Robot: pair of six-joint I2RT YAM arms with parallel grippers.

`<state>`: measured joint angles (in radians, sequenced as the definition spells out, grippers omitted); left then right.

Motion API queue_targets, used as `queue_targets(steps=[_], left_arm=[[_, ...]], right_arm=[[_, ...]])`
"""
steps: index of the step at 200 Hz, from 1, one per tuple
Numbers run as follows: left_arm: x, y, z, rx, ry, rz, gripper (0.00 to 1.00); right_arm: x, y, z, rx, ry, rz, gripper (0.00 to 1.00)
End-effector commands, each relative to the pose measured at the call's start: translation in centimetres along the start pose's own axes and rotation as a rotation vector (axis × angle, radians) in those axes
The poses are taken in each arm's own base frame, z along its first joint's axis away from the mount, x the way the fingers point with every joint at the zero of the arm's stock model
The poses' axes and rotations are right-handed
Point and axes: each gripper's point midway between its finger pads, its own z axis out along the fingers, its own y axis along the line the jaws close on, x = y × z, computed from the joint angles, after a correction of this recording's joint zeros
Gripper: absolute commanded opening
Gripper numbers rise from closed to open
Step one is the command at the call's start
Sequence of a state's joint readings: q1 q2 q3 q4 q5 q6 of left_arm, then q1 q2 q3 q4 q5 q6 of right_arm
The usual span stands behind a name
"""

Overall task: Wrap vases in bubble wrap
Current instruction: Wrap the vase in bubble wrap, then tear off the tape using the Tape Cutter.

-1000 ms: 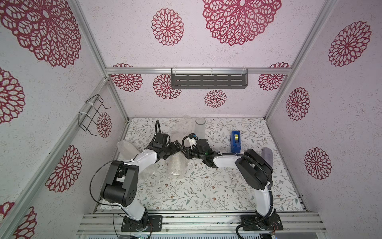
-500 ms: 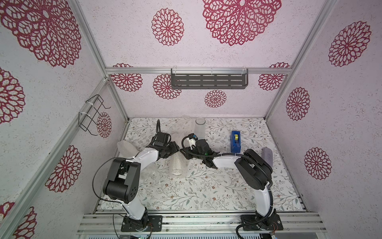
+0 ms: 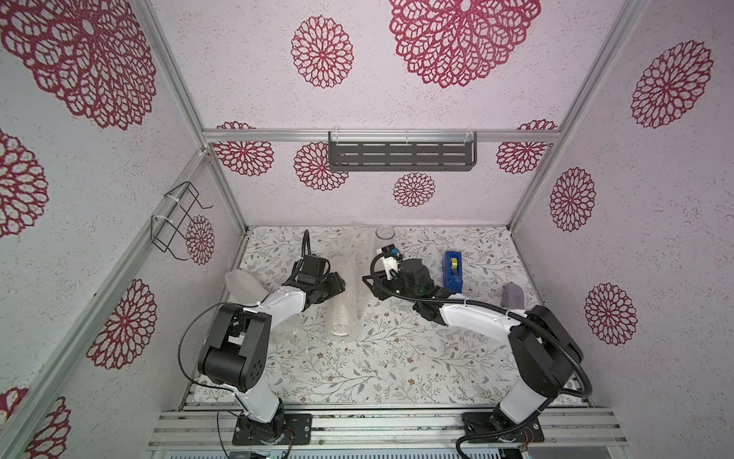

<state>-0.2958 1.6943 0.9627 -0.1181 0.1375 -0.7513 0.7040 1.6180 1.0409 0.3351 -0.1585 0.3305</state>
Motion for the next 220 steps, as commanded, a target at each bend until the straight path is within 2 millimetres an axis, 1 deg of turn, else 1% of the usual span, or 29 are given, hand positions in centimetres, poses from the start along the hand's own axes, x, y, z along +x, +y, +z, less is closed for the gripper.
queue_targets(steps=[1, 25, 39, 49, 63, 83, 110, 132, 154, 168, 192, 220], left_arm=[[4.0, 2.5, 0.7, -0.107, 0.110, 0.041, 0.61], [3.8, 2.4, 0.2, -0.108, 0.096, 0.053, 0.61], [3.8, 2.3, 0.0, -0.104, 0.093, 0.061, 0.61], [3.8, 2.3, -0.1, -0.103, 0.094, 0.065, 0.61], [3.8, 2.1, -0.2, -0.094, 0.093, 0.071, 0.61], [3.9, 1.9, -0.1, -0.077, 0.098, 0.069, 0.61], [4.2, 1.2, 0.2, -0.031, 0.100, 0.057, 0.61], [4.2, 1.1, 0.2, -0.021, 0.102, 0.058, 0.61], [4.3, 0.8, 0.0, -0.006, 0.110, 0.061, 0.61], [4.4, 0.8, -0.1, 0.000, 0.105, 0.058, 0.62], [4.5, 0.9, -0.2, -0.001, 0.104, 0.063, 0.62], [4.7, 0.6, 0.0, 0.018, 0.120, 0.072, 0.63]], right_arm=[[-1.1, -3.7, -3.3, 0.110, 0.016, -0.055, 0.49], [-1.1, -7.7, -6.6, 0.189, 0.075, -0.031, 0.49], [-0.9, -10.6, -8.9, 0.254, 0.121, 0.019, 0.51], [-0.8, -12.2, -10.4, 0.284, 0.139, 0.051, 0.51], [-0.2, -15.1, -12.2, 0.342, 0.158, 0.114, 0.51], [1.3, -19.0, -14.3, 0.413, 0.173, 0.227, 0.49], [2.5, -22.4, -15.8, 0.440, 0.166, 0.351, 0.47], [2.8, -24.5, -16.3, 0.440, 0.169, 0.407, 0.47], [2.6, -25.9, -16.2, 0.373, 0.169, 0.476, 0.45], [2.9, -27.1, -15.7, 0.361, 0.187, 0.501, 0.44], [3.9, -28.8, -14.7, 0.339, 0.220, 0.547, 0.41], [4.1, -29.7, -13.3, 0.294, 0.247, 0.559, 0.37]])
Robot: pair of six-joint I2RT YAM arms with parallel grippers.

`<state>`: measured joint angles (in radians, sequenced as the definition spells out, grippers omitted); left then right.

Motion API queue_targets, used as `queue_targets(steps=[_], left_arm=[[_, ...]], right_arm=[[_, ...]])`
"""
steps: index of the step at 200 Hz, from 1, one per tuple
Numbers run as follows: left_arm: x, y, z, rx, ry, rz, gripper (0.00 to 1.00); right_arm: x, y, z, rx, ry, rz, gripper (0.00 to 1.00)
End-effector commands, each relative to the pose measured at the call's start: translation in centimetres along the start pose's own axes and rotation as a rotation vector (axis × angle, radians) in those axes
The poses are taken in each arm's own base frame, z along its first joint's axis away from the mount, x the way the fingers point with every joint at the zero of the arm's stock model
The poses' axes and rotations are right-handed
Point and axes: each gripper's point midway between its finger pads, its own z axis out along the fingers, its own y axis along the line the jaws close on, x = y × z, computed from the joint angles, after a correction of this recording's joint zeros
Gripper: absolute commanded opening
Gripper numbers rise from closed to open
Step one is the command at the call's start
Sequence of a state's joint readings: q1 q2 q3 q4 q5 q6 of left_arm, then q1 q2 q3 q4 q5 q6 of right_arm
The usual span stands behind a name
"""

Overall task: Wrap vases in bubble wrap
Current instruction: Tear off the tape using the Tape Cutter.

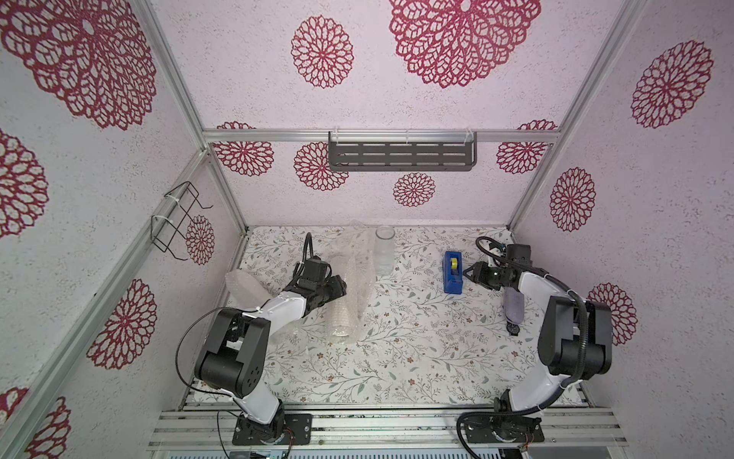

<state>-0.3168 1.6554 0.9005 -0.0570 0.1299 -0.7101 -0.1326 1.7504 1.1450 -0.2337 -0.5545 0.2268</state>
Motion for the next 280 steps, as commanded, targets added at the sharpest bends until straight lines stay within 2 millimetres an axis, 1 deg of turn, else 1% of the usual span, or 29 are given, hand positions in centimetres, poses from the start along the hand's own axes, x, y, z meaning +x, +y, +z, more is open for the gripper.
queue_targets(steps=[1, 22, 69, 97, 147, 170, 227, 253, 265, 280], left_arm=[[4.0, 0.8, 0.4, -0.003, 0.145, 0.009, 0.63], [4.1, 0.7, 0.5, 0.003, 0.150, 0.012, 0.63], [4.5, 0.7, 1.3, 0.013, 0.176, 0.011, 0.63], [4.4, 0.8, 1.3, 0.009, 0.174, 0.014, 0.63], [4.5, 0.9, 1.4, 0.002, 0.175, 0.016, 0.64], [4.4, 1.0, 1.4, -0.002, 0.174, 0.014, 0.64], [4.2, 1.0, 1.2, -0.005, 0.166, 0.014, 0.64], [4.3, 1.1, 1.3, -0.008, 0.168, 0.015, 0.64], [4.3, 1.1, 1.2, -0.010, 0.167, 0.015, 0.64], [4.2, 1.1, 1.2, -0.008, 0.165, 0.017, 0.64]], right_arm=[[-0.9, 1.2, 0.4, -0.079, 0.025, -0.018, 0.37], [-0.7, 0.9, 1.2, -0.089, 0.072, -0.017, 0.33], [-0.8, 1.1, 2.0, -0.122, 0.095, -0.017, 0.32], [-0.6, 1.0, 2.8, -0.141, 0.110, -0.001, 0.28], [-0.1, 0.8, 3.9, -0.155, 0.132, 0.008, 0.27], [0.3, 0.7, 4.3, -0.168, 0.145, 0.014, 0.21], [0.7, 0.1, 5.3, -0.165, 0.159, 0.024, 0.20], [0.7, 0.2, 5.4, -0.171, 0.161, 0.025, 0.15], [0.6, 0.4, 5.3, -0.176, 0.157, 0.021, 0.11], [0.3, 0.7, 5.0, -0.182, 0.145, 0.019, 0.08]])
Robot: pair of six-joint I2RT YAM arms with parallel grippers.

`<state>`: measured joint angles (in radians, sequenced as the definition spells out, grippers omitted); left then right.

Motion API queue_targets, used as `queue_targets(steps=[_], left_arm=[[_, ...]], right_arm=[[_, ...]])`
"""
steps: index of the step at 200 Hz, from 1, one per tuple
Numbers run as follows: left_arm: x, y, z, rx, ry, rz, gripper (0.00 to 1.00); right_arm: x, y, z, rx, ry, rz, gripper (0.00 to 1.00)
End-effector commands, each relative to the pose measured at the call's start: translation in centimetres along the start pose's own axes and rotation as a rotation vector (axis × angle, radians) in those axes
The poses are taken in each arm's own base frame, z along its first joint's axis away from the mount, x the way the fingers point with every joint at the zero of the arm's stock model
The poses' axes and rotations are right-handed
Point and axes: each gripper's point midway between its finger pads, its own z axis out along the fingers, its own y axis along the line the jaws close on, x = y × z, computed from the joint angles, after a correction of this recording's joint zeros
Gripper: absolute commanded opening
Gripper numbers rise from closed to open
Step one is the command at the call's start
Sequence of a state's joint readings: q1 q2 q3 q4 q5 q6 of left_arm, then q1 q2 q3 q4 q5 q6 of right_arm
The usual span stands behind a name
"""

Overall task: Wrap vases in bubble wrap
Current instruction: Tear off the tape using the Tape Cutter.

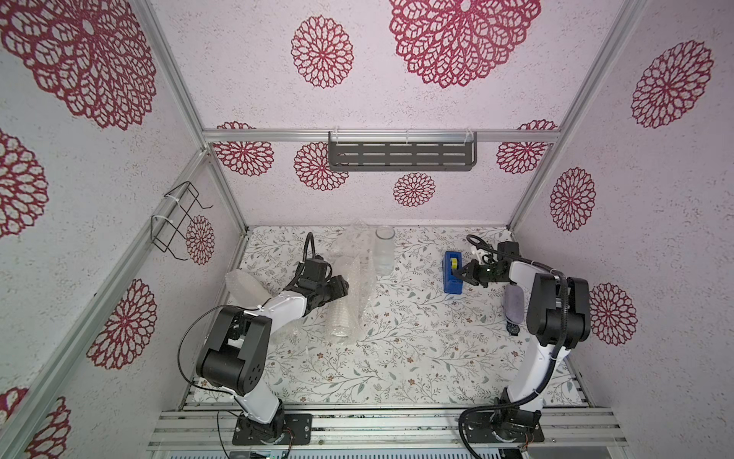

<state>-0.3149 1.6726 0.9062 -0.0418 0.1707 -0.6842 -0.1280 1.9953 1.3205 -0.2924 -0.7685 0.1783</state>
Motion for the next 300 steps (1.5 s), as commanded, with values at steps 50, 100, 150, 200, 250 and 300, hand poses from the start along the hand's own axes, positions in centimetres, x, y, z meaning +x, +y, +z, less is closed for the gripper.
queue_targets(steps=[50, 100, 150, 200, 250, 300], left_arm=[[4.1, 1.8, 1.0, -0.051, 0.149, -0.015, 0.64], [4.1, 1.9, 0.9, -0.060, 0.146, -0.016, 0.63], [4.1, 2.1, 0.9, -0.070, 0.145, -0.020, 0.63], [4.1, 2.2, 0.9, -0.073, 0.145, -0.019, 0.63], [4.0, 2.2, 1.0, -0.074, 0.145, -0.024, 0.63], [4.0, 2.0, 0.9, -0.064, 0.145, -0.025, 0.63]], right_arm=[[-1.3, 2.7, -1.6, -0.055, -0.068, -0.038, 0.00], [-2.6, 5.9, -4.6, -0.107, -0.176, -0.090, 0.00], [-1.5, 6.6, -6.4, -0.066, -0.229, -0.100, 0.00], [2.3, 5.3, -7.0, -0.006, -0.264, -0.037, 0.00], [7.6, 3.4, -4.5, 0.125, -0.249, 0.018, 0.00], [10.1, 0.6, -1.0, 0.162, -0.309, 0.170, 0.00]])
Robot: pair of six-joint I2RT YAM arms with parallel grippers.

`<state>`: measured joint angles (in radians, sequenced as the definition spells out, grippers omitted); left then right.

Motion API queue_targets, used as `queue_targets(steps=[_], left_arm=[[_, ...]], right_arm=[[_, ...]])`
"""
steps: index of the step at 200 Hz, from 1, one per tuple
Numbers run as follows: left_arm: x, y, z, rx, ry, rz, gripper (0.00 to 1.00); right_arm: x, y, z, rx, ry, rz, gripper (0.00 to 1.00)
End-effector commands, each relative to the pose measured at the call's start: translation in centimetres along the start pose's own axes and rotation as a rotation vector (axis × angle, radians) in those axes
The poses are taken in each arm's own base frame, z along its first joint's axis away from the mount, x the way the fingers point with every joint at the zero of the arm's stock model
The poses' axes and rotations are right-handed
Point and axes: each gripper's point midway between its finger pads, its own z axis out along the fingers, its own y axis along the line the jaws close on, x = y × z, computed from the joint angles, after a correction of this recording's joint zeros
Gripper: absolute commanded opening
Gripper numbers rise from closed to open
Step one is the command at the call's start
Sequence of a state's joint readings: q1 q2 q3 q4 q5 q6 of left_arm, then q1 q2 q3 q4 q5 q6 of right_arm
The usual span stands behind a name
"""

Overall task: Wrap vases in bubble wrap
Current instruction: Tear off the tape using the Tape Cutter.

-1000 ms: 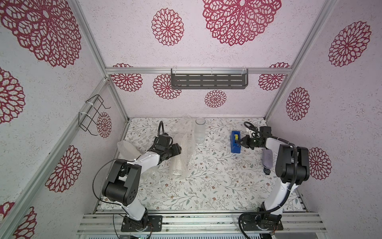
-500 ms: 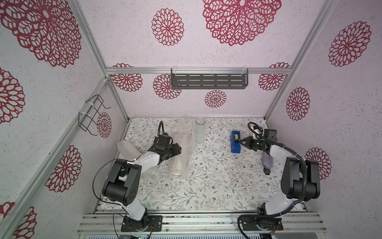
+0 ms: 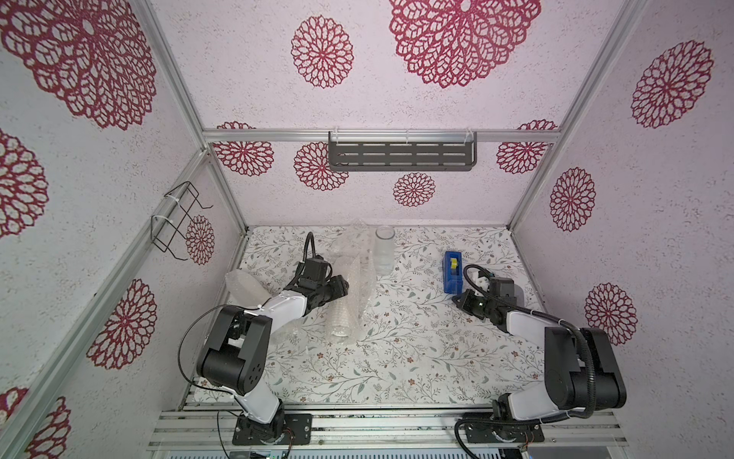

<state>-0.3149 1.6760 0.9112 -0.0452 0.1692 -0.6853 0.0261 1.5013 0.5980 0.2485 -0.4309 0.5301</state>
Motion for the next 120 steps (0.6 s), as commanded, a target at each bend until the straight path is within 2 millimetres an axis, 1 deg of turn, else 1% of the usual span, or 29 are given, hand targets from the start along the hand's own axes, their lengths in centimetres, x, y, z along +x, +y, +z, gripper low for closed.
queue_targets(steps=[1, 27, 47, 70, 88, 120], left_arm=[[4.0, 2.0, 0.9, -0.061, 0.144, -0.023, 0.63], [4.0, 2.0, 0.6, -0.067, 0.139, -0.018, 0.63], [3.9, 2.0, 0.6, -0.067, 0.136, -0.018, 0.63], [3.8, 2.0, 0.5, -0.067, 0.133, -0.018, 0.63], [3.8, 2.0, 0.4, -0.069, 0.134, -0.019, 0.63], [3.8, 2.0, 0.2, -0.075, 0.131, -0.018, 0.63]], right_arm=[[0.6, -0.6, 1.1, 0.012, -0.042, 0.103, 0.00], [0.9, -0.7, 2.0, 0.003, -0.063, 0.161, 0.00], [1.0, -1.1, 2.1, 0.001, -0.098, 0.220, 0.00], [0.9, -1.3, 2.1, -0.036, -0.146, 0.328, 0.00], [0.5, -0.9, 2.2, -0.099, -0.193, 0.416, 0.00], [0.2, -0.6, 3.0, -0.154, -0.213, 0.507, 0.00]])
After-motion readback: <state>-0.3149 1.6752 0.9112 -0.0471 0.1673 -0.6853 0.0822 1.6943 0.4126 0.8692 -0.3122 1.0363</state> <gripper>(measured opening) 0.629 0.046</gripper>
